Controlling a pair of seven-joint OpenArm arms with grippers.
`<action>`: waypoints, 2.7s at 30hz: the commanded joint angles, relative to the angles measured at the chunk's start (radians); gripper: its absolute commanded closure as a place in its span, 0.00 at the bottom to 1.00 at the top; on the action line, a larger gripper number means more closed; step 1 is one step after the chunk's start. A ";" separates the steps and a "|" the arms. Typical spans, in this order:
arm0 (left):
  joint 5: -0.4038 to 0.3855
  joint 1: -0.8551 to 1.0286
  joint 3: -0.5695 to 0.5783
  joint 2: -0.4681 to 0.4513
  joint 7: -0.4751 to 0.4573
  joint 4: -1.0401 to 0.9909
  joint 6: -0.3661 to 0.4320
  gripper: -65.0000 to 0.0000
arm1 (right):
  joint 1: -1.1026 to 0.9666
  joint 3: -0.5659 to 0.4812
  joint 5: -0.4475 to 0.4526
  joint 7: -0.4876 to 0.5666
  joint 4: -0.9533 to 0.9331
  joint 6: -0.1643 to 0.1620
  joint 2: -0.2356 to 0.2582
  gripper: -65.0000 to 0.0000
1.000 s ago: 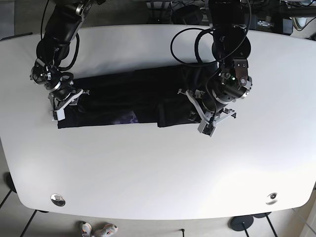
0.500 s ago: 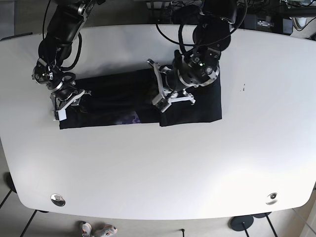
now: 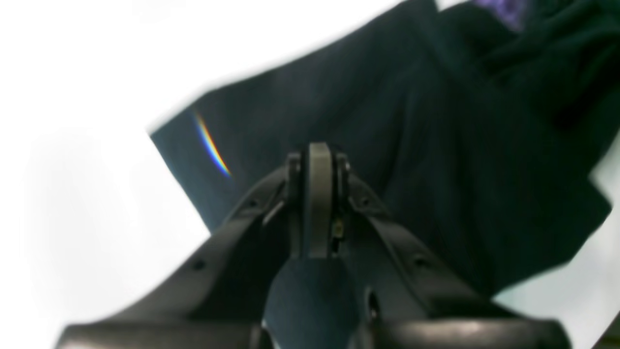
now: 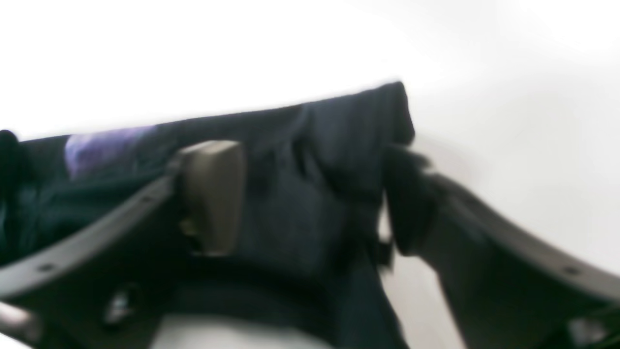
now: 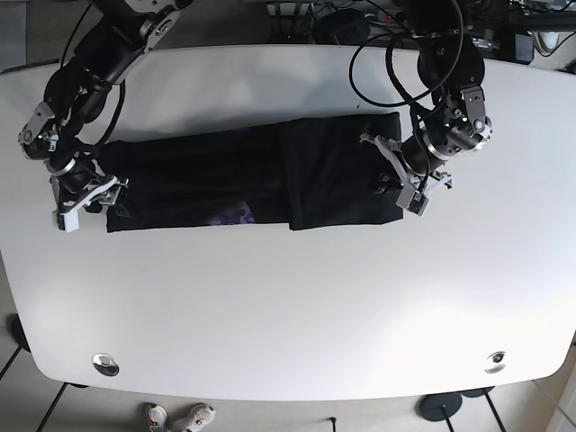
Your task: Fold the T-shirt properly
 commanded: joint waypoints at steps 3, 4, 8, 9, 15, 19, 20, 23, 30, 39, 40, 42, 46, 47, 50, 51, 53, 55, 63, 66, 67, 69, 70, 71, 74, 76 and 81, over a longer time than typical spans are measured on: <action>-0.040 -0.013 -0.015 -0.046 -0.033 -0.101 -0.012 1.00 | 0.015 0.068 0.219 -0.016 -0.122 -0.001 0.124 0.22; -0.040 -0.014 -0.029 -0.046 -0.033 -0.129 -0.012 1.00 | 0.013 0.081 0.250 -0.022 -0.167 -0.001 0.144 0.22; -0.035 -0.020 -0.040 -0.052 -0.053 -0.213 -0.012 1.00 | 0.009 0.095 0.282 -0.016 -0.297 -0.001 0.178 0.22; -0.037 -0.022 -0.040 -0.063 -0.071 -0.221 -0.012 1.00 | 0.006 0.095 0.282 -0.015 -0.314 -0.001 0.179 0.22; -0.038 -0.028 -0.040 -0.086 -0.088 -0.226 -0.012 1.00 | -0.057 0.078 0.281 0.012 -0.323 -0.001 0.112 0.23; -0.033 -0.028 -0.040 -0.084 -0.088 -0.226 -0.012 1.00 | -0.067 -0.057 0.284 0.054 -0.322 -0.001 0.084 0.23; -0.033 -0.028 -0.040 -0.084 -0.088 -0.226 -0.012 1.00 | -0.067 -0.073 0.284 0.076 -0.323 -0.001 0.064 0.23; -0.033 -0.022 -0.040 -0.084 -0.088 -0.226 -0.012 1.00 | -0.063 -0.091 0.282 0.107 -0.328 -0.001 0.051 0.23; -0.030 -0.025 -0.040 -0.083 -0.088 -0.227 -0.006 1.00 | -0.060 -0.109 0.282 0.167 -0.315 -0.001 0.060 0.99; -0.030 -0.030 0.054 -0.064 -0.088 -0.229 -0.005 1.00 | -0.182 -0.179 0.287 0.156 0.237 -0.120 0.066 0.97; -0.030 -0.030 0.070 -0.063 -0.088 -0.229 -0.003 1.00 | -0.195 -0.203 0.285 0.156 0.300 -0.128 0.066 0.97; -0.033 -0.031 0.100 -0.061 -0.088 -0.229 0.014 1.00 | -0.220 -0.251 0.284 0.154 0.409 -0.143 0.066 0.97; -0.032 -0.036 0.107 -0.009 -0.088 -0.229 0.078 1.00 | -0.261 -0.384 0.285 0.154 0.530 -0.191 0.071 0.97; -0.032 -0.050 0.107 -0.001 -0.088 -0.229 0.080 1.00 | -0.261 -0.413 0.289 0.154 0.536 -0.191 0.071 0.97; -0.030 -0.065 0.107 0.006 -0.088 -0.272 0.080 1.00 | -0.272 -0.505 0.305 0.154 0.553 -0.194 0.044 0.97; -0.030 -0.067 0.107 0.006 -0.088 -0.299 0.080 1.00 | -0.275 -0.511 0.335 0.156 0.555 -0.194 0.029 0.97; -0.032 -0.088 0.107 0.006 -0.088 -0.339 0.080 1.00 | -0.274 -0.519 0.407 0.156 0.552 -0.195 0.011 0.97; -0.032 -0.097 0.107 0.006 -0.088 -0.359 0.080 1.00 | -0.263 -0.561 0.416 0.156 0.552 -0.195 -0.011 0.97; -0.038 -0.096 0.107 0.008 -0.088 -0.362 0.080 1.00 | -0.188 -0.746 0.210 0.163 0.394 -0.188 -0.120 0.97; -0.038 -0.097 0.107 0.008 -0.088 -0.362 0.080 1.00 | -0.171 -0.806 0.095 0.206 0.364 -0.188 -0.169 0.97; -0.038 -0.097 0.107 0.008 -0.088 -0.361 0.080 1.00 | -0.155 -0.835 0.074 0.211 0.364 -0.191 -0.172 0.97; -0.038 -0.097 0.107 0.008 -0.090 -0.362 0.080 1.00 | -0.145 -0.889 0.042 0.217 0.351 -0.195 -0.178 0.97; -0.038 -0.097 0.107 0.008 -0.090 -0.362 0.080 1.00 | -0.129 -0.906 0.029 0.219 0.331 -0.195 -0.193 0.97; -0.038 -0.097 0.107 0.008 -0.090 -0.362 0.080 1.00 | -0.120 -0.907 0.028 0.219 0.309 -0.197 -0.212 0.97; -0.038 -0.097 0.107 0.008 -0.090 -0.362 0.080 1.00 | -0.083 -0.909 0.028 0.229 0.232 -0.197 -0.232 0.97; -0.038 -0.097 0.107 0.008 -0.090 -0.362 0.080 1.00 | -0.073 -0.912 0.028 0.263 0.185 -0.197 -0.233 0.96; -0.040 -0.097 0.107 0.008 -0.090 -0.362 0.078 1.00 | -0.039 -0.912 0.032 0.295 0.053 -0.197 -0.235 0.96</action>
